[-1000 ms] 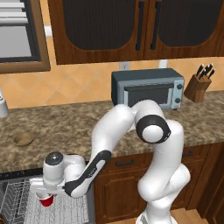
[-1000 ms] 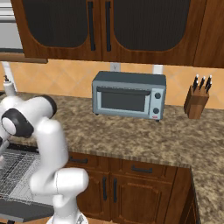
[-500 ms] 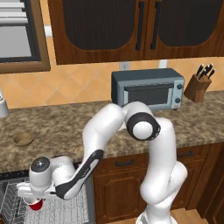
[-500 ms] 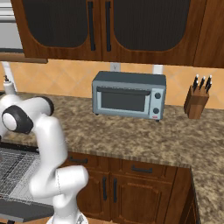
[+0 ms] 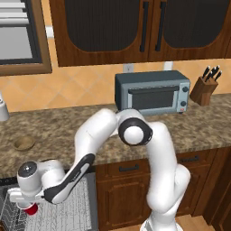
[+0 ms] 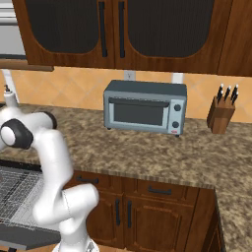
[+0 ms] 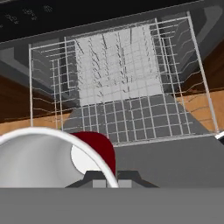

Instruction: Pick up the cup and bowl from the counter, place them in the dishwasher, and close the dishwasher door.

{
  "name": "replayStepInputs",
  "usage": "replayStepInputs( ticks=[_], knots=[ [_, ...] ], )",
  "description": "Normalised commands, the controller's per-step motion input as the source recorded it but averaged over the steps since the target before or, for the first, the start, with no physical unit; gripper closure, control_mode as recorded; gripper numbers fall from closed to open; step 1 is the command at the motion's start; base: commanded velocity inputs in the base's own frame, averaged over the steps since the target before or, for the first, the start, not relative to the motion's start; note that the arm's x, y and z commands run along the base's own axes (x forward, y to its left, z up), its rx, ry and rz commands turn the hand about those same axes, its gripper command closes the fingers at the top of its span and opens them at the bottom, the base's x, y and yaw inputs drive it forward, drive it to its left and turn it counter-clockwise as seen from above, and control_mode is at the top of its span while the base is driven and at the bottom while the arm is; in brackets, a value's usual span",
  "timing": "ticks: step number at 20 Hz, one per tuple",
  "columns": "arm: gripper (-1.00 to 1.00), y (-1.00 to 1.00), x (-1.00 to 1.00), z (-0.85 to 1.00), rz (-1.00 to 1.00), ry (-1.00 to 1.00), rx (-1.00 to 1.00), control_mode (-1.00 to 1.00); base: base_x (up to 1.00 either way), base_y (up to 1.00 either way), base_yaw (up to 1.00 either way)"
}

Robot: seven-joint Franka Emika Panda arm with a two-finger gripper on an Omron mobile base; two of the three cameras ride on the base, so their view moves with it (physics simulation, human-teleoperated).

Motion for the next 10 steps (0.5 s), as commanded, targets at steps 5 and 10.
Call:
replayStepInputs(
  ticks=[5,10],
  knots=[
    [1.0,0.26,0.01,-0.74,0.0,-0.08,0.0,-1.0,0.0,0.0,0.0],
    [1.0,0.08,0.0,-0.83,0.0,-0.07,0.0,-1.0,0.0,0.0,0.0]
  ],
)
